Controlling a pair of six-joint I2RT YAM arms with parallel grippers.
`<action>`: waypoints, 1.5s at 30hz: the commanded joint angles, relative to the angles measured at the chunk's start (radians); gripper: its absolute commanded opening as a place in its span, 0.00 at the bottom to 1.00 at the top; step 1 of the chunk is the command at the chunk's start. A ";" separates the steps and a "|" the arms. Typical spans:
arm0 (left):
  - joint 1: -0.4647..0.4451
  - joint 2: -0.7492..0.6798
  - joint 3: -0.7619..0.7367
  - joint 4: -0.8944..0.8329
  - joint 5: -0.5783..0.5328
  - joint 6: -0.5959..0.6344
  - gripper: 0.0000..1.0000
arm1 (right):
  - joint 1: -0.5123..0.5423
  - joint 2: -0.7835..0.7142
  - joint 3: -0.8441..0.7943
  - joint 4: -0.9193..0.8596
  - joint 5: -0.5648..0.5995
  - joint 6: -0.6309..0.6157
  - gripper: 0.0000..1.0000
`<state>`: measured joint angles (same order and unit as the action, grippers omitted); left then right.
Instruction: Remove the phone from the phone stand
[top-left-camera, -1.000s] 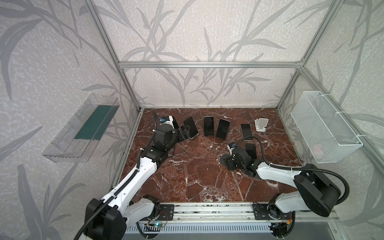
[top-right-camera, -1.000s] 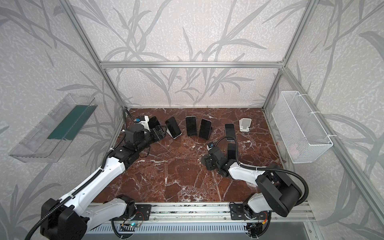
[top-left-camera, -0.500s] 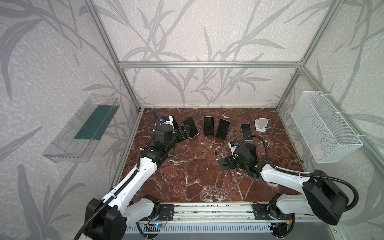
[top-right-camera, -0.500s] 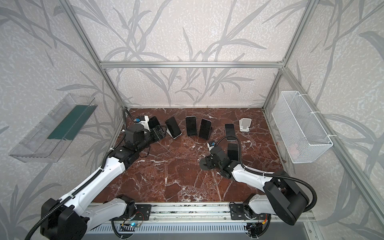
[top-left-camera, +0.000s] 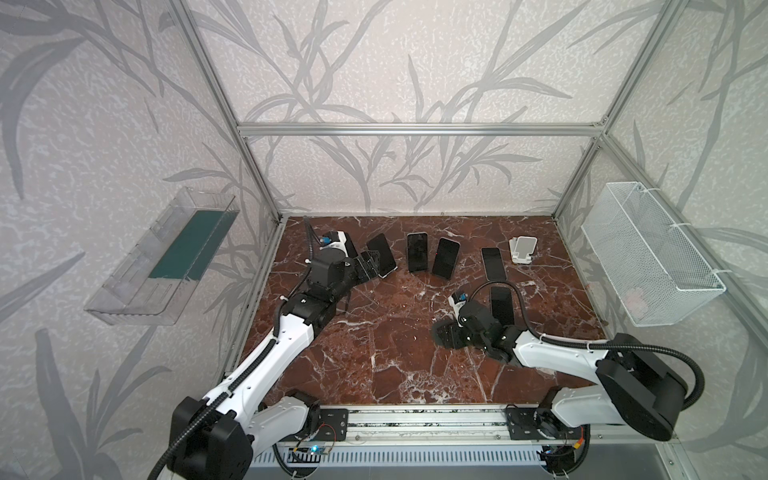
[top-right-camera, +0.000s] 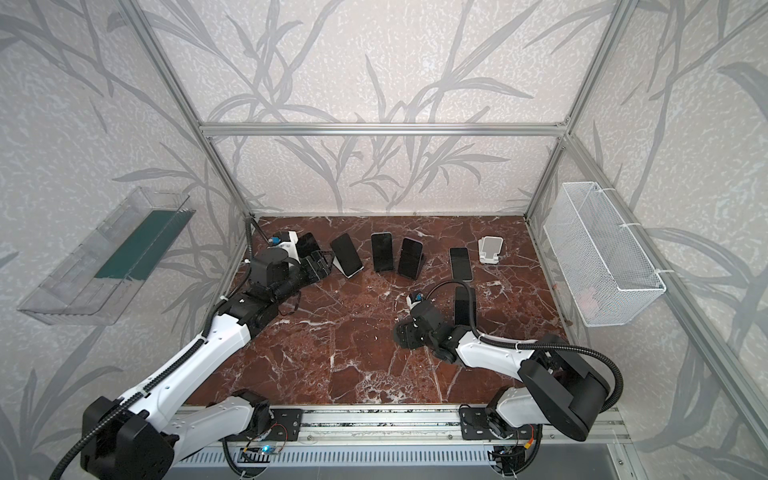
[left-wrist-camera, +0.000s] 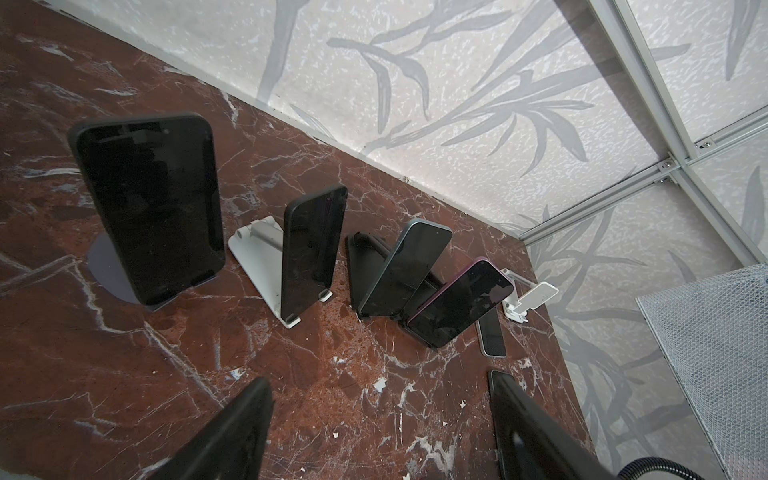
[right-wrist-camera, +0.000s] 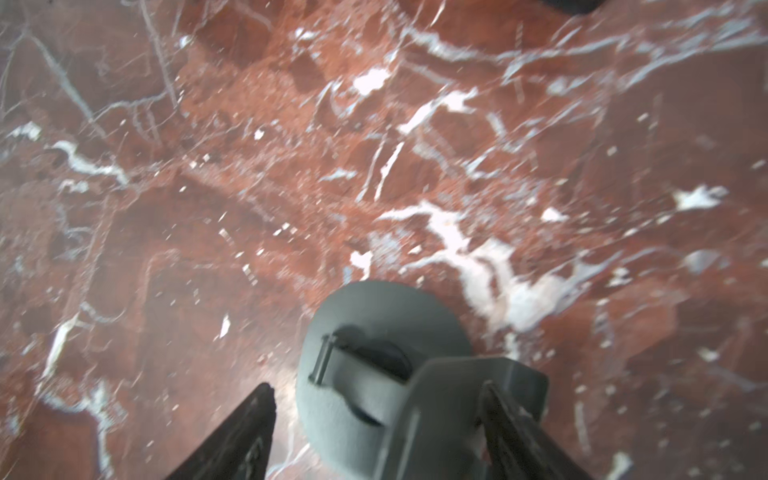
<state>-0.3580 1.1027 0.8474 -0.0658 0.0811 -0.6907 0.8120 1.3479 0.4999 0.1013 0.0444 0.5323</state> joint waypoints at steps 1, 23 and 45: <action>0.003 -0.018 0.000 0.020 0.007 -0.005 0.83 | 0.036 -0.057 -0.019 -0.128 0.070 0.169 0.79; -0.009 -0.038 -0.001 0.019 -0.001 -0.004 0.82 | 0.240 0.077 0.037 0.071 0.032 0.387 0.78; -0.022 -0.047 0.002 0.011 -0.015 0.014 0.82 | 0.327 0.023 0.346 -0.578 0.599 0.318 0.99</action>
<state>-0.3779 1.0672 0.8474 -0.0662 0.0757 -0.6884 1.1545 1.3106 0.7925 -0.4454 0.5533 0.8764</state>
